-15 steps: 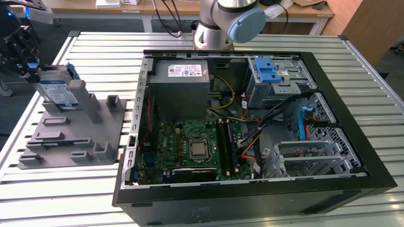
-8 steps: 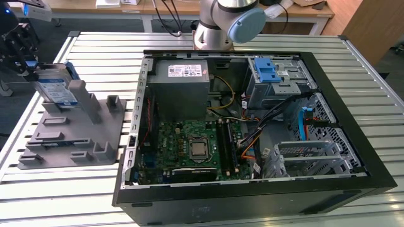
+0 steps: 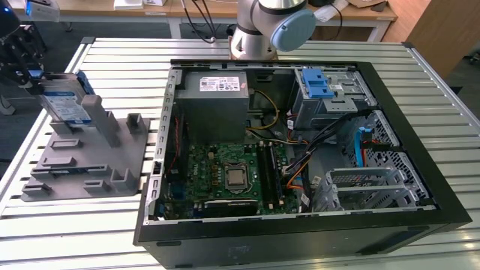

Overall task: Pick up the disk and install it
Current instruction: 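Pick up the disk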

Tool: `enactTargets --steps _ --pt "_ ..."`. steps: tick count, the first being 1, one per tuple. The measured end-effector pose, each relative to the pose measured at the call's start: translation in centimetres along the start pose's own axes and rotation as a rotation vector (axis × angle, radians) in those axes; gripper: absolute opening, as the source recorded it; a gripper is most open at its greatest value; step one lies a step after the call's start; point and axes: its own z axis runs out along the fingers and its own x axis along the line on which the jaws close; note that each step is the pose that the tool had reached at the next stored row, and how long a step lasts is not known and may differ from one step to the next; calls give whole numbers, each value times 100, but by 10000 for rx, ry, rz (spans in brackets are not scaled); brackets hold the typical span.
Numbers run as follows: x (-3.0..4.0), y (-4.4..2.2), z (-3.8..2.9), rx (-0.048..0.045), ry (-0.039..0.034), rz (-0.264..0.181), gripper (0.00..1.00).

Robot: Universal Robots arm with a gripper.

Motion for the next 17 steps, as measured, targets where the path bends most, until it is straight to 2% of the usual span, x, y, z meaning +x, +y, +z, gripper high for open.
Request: enactTargets --steps 11,17 --pt "0 0 -30 -2 1 0 36" --pt "-1 1 -72 0 0 0 36"
